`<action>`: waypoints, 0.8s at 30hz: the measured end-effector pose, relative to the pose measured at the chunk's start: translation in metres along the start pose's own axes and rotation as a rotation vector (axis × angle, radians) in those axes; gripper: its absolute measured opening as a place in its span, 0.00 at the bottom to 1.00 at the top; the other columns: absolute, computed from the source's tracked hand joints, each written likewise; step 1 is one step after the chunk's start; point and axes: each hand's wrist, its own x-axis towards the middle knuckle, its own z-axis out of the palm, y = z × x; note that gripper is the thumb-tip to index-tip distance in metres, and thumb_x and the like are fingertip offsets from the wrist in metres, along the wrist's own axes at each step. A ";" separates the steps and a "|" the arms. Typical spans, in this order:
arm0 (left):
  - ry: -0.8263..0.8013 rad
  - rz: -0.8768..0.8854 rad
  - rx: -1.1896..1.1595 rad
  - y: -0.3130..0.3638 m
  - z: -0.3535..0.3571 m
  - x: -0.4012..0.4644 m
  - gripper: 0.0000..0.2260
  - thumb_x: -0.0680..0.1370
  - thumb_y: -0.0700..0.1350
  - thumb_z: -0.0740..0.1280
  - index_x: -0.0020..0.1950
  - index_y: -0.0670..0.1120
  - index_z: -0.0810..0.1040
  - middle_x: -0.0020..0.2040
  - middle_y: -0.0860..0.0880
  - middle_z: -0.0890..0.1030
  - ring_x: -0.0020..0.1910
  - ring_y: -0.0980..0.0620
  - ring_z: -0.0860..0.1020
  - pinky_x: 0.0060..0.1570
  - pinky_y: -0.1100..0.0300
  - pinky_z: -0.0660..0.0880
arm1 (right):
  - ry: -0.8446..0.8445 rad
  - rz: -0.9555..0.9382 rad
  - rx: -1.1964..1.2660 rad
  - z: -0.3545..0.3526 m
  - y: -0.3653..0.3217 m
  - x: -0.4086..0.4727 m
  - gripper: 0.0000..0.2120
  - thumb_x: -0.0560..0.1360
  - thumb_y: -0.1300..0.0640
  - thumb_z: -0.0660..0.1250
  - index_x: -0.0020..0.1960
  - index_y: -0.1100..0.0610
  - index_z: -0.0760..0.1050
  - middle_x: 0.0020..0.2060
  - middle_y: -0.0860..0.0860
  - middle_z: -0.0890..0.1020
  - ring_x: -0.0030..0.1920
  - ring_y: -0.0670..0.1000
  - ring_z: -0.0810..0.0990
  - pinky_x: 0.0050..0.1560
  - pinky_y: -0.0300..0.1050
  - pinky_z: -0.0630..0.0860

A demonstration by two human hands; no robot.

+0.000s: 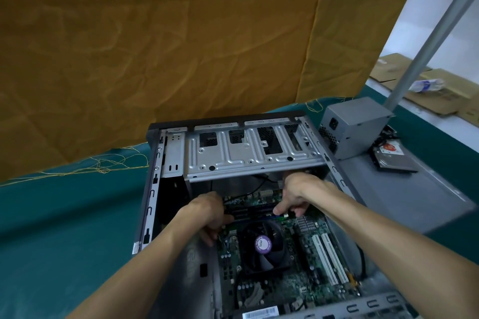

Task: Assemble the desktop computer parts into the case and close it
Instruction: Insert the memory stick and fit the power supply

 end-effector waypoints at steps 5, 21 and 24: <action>0.015 0.008 -0.079 -0.006 0.001 0.001 0.18 0.83 0.52 0.66 0.44 0.38 0.73 0.33 0.44 0.80 0.25 0.49 0.78 0.29 0.61 0.78 | -0.002 0.001 -0.004 0.000 0.002 0.000 0.22 0.73 0.43 0.77 0.47 0.61 0.76 0.38 0.50 0.84 0.25 0.45 0.80 0.37 0.36 0.80; 0.118 0.062 -0.034 -0.007 0.013 0.001 0.28 0.78 0.64 0.66 0.60 0.39 0.70 0.40 0.44 0.79 0.25 0.49 0.77 0.21 0.57 0.76 | 0.015 0.014 0.087 0.013 0.002 -0.016 0.32 0.74 0.39 0.74 0.58 0.67 0.75 0.35 0.52 0.83 0.28 0.48 0.81 0.51 0.44 0.84; 0.187 0.096 0.108 -0.007 0.016 0.005 0.29 0.79 0.66 0.64 0.61 0.39 0.74 0.49 0.44 0.81 0.37 0.47 0.83 0.33 0.56 0.81 | -0.066 0.076 0.072 0.014 0.000 -0.012 0.31 0.75 0.36 0.69 0.52 0.67 0.75 0.35 0.51 0.83 0.24 0.46 0.77 0.42 0.38 0.82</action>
